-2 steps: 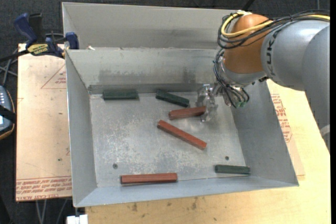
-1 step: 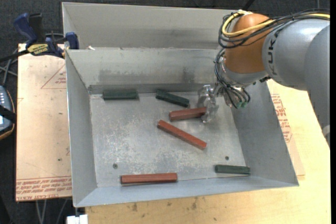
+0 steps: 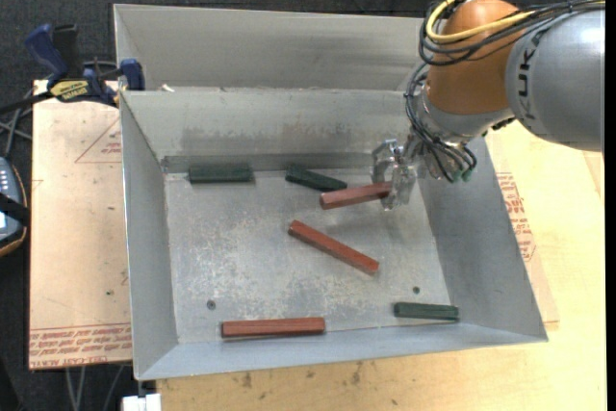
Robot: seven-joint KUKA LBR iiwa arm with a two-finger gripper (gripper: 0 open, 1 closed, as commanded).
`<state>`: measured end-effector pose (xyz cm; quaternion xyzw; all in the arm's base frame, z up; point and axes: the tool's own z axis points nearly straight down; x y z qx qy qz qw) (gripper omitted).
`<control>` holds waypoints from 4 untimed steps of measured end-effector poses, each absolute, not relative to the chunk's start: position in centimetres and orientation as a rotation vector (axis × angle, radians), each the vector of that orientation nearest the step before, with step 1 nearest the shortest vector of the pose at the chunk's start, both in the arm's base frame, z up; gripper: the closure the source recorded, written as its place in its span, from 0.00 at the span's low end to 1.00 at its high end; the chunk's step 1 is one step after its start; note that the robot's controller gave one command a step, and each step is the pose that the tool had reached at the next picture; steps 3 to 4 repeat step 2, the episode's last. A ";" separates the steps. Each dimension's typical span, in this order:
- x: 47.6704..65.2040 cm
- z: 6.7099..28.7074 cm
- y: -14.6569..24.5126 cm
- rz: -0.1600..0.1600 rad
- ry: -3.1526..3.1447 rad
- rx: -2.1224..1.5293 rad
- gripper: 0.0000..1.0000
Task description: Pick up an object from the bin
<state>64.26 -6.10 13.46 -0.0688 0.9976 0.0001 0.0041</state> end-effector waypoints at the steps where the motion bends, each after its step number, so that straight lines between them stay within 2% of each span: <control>1: 62.2 17.3 -5.4 0.004 3.132 -0.318 1.00; 2: 62.8 22.5 -7.4 0.001 3.128 -0.233 1.00; 4: 62.8 22.5 -7.4 0.001 3.128 -0.233 1.00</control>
Offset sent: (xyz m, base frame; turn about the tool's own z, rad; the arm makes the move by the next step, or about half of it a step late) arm -0.0151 -0.0153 0.0900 -0.0090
